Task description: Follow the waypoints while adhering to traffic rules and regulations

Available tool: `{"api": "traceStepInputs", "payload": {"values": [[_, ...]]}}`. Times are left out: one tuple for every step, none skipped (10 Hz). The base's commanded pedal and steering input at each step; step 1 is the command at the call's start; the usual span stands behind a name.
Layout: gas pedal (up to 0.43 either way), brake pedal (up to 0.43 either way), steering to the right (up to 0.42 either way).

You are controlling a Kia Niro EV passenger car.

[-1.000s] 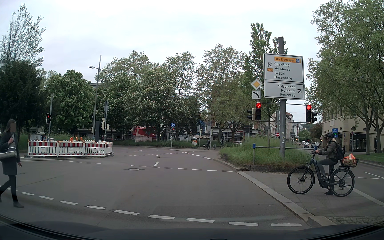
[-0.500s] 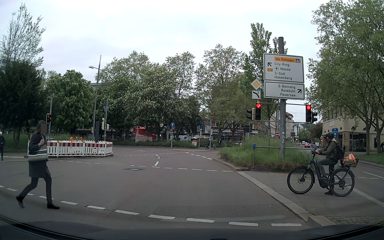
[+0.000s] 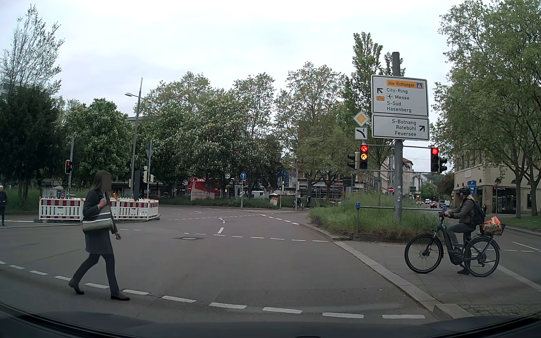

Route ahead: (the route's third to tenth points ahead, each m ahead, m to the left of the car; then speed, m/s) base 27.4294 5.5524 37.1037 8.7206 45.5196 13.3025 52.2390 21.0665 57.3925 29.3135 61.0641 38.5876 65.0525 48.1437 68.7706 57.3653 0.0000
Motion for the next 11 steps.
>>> {"api": "traceStepInputs", "payload": {"values": [[0.000, 0.293, -0.037], [0.000, 0.293, -0.037], [0.000, 0.293, -0.037], [0.000, 0.293, -0.037], [0.000, 0.293, -0.037], [0.000, 0.293, -0.037], [0.000, 0.293, -0.038], [0.000, 0.293, -0.037], [0.000, 0.293, -0.037], [0.000, 0.293, -0.037], [0.000, 0.293, -0.037]]}}
